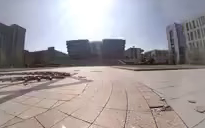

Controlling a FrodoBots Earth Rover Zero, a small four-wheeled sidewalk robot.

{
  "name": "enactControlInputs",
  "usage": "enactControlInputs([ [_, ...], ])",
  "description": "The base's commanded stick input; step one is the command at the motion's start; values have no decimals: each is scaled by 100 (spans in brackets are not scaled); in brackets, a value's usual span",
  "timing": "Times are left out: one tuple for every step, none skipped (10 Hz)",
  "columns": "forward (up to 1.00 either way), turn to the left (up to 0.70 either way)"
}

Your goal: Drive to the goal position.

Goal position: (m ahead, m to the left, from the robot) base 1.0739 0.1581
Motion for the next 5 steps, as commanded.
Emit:
enactControlInputs([
  [70, 0],
  [70, 0],
  [70, 0],
  [70, 0],
  [70, 0],
])
